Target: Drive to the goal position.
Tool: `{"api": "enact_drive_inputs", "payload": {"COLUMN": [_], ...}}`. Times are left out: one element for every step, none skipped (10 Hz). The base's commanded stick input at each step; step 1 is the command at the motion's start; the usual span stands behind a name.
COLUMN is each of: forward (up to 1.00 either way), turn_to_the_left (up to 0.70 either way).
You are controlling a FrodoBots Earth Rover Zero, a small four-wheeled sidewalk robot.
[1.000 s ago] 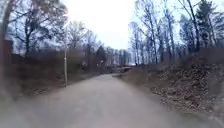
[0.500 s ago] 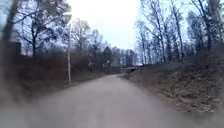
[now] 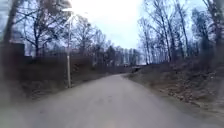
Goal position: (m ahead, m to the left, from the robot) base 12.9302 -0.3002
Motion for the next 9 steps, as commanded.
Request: {"api": "enact_drive_inputs", "payload": {"forward": [1.0, 1.0, 1.0, 1.0, 1.0, 1.0, 1.0, 1.0, 1.0], "turn_to_the_left": [0.0, 0.0, 0.0, 0.0, 0.0, 0.0, 0.0, 0.0, 0.0]}}
